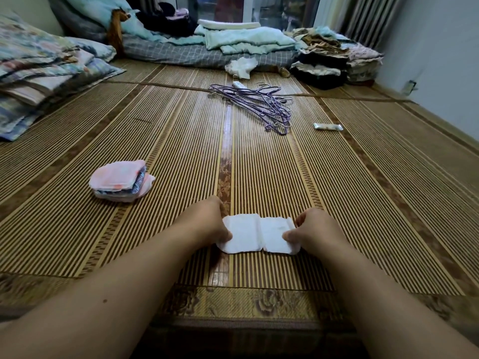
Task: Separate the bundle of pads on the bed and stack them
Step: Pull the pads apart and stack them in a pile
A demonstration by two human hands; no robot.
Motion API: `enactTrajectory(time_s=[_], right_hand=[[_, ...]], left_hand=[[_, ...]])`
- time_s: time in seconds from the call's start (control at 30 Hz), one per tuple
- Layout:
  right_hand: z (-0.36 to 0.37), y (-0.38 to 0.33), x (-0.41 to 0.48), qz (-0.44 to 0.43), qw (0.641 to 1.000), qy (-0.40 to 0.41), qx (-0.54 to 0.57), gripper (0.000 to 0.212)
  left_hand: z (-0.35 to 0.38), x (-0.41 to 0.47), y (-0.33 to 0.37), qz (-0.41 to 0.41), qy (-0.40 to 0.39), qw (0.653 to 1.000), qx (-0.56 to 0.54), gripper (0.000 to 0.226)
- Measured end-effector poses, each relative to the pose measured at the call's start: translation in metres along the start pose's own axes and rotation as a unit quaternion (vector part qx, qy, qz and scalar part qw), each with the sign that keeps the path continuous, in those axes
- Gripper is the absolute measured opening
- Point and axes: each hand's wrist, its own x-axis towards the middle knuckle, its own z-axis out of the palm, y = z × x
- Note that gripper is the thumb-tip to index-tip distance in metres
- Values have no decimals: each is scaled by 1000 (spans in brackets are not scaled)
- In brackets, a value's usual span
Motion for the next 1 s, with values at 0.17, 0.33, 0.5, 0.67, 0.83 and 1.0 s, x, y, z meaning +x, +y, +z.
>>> enactTrajectory(time_s=[0.17,0.33,0.5,0.67,0.83,1.0], right_hand=[[-10,0,-3,-19,995,-5,93,9],[-22,-16,-24,-106,943,2,315,28],[-9,-38,-48,-182,932,-21,312,35],[-3,-38,-51,-162,924,-93,332,36],[-9,-35,-48,-149,896,-158,387,56],[-17,-29,-45,-173,876,-183,411,65]], left_hand=[[-8,-2,3,-4,-35,988,-152,35],[-11,-17,13,14,-70,943,-325,34],[-4,-27,20,45,-81,917,-388,24],[1,-28,21,24,-100,876,-470,27],[-1,-27,16,69,-156,865,-471,16],[-3,-25,13,67,-171,849,-495,27]])
